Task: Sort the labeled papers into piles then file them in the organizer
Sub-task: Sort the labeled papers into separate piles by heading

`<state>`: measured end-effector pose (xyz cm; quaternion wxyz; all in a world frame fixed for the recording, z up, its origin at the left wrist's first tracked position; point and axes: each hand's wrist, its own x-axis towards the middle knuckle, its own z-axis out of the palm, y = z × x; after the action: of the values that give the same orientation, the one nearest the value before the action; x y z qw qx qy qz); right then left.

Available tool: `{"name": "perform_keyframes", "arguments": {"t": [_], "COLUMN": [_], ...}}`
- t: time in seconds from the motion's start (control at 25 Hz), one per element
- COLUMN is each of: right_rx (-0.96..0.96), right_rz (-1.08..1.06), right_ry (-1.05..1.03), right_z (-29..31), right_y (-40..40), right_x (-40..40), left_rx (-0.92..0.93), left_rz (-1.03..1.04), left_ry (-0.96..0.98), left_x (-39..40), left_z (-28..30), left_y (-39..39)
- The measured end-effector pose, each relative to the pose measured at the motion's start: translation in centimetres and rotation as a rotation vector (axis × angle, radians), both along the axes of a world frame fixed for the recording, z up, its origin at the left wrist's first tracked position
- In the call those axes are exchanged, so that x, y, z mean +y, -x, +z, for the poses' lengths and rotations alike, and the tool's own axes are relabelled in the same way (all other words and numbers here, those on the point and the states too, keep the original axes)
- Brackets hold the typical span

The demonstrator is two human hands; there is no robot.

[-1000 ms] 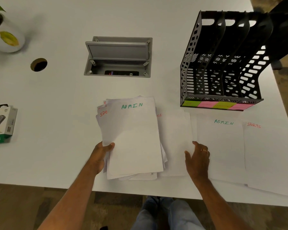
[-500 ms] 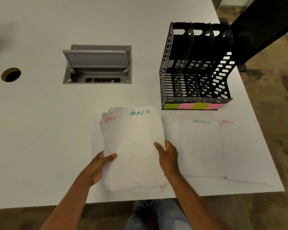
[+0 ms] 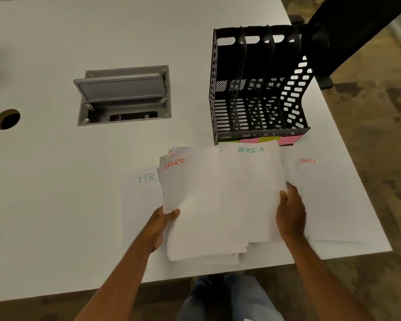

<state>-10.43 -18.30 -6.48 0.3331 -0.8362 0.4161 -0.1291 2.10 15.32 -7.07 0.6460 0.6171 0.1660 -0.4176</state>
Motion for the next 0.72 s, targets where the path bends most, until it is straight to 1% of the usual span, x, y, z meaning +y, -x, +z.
{"name": "perform_keyframes", "arguments": {"t": [0.08, 0.16, 0.32, 0.44, 0.52, 0.56, 0.6, 0.64, 0.68, 0.72], "right_rx": [0.047, 0.098, 0.16, 0.236, 0.174, 0.111, 0.05, 0.007, -0.011, -0.005], "right_rz": [0.01, 0.064, 0.14, 0.088, 0.086, 0.1, 0.102, 0.113, 0.137, 0.172], "right_ry": [0.107, 0.158, 0.131, 0.111, 0.057, -0.027, -0.184, -0.388, -0.571, -0.666], "right_z": [-1.2, -2.9, -5.4, -4.9, -3.8, -3.1, -2.2, -1.1, -0.1, 0.5], "right_y": [1.6, 2.6, 3.4, 2.8, 2.1, 1.7, 1.3, 0.7, 0.2, -0.3], "right_x": [-3.1, -4.9, -5.4, -4.8, -3.9, -3.2, -2.5, -1.7, -1.0, -0.5], "left_rx": [0.009, 0.026, 0.055, 0.048, 0.055, 0.06, 0.069, 0.075, 0.075, 0.069], "left_rz": [0.015, 0.035, 0.072, 0.112, 0.124, 0.125, 0.125, 0.119, 0.106, 0.086], "left_ry": [-0.035, -0.064, -0.078, -0.105, -0.094, -0.087, -0.079, -0.065, -0.048, -0.032], "left_x": [-0.3, -0.5, -1.3, -2.2, -3.0, -3.5, -4.1, -4.9, -5.8, -6.8], "left_z": [-0.3, -0.5, -0.8, -0.9, -0.7, -0.5, -0.3, 0.0, 0.2, 0.4], "left_y": [0.1, 0.3, 1.2, 1.7, 1.8, 1.8, 1.7, 1.7, 1.7, 1.7]}}
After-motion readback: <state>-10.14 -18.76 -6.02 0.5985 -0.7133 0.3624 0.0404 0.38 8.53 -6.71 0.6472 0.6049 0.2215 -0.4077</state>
